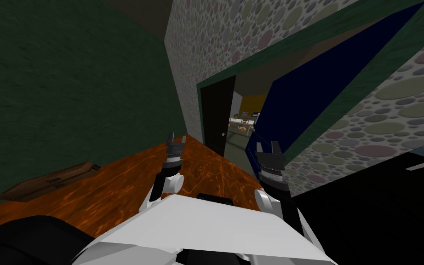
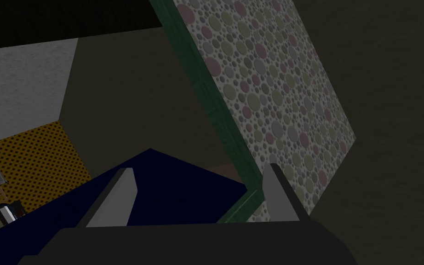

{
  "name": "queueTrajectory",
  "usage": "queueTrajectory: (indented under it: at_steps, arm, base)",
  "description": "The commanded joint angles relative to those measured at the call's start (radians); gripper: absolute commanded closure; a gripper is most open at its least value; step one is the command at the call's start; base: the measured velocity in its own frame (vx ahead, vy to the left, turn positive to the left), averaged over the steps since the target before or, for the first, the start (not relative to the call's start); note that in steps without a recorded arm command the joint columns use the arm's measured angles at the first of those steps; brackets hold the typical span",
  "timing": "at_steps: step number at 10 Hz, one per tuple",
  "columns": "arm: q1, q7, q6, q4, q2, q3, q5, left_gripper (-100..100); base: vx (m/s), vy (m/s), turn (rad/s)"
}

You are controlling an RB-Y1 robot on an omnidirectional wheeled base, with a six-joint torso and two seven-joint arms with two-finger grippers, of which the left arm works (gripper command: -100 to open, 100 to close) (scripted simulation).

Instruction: Push the door open

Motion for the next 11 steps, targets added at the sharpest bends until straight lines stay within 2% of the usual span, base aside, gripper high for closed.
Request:
queueTrajectory:
  at_steps: [1, 4, 11]
  arm:
    - [-0.01, 0.024, -0.011, 0.032, 0.008, 0.0, 0.011, -100]
    - [-0.026, 0.058, -0.025, 0.082, 0.016, -0.007, 0.026, -100]
    - [-0.077, 0.163, -0.068, 0.238, 0.033, -0.028, 0.073, -100]
  base:
    - [0.103, 0.021, -0.083]
    - [0.083, 0.009, -0.083]
    - [0.086, 0.024, -0.114]
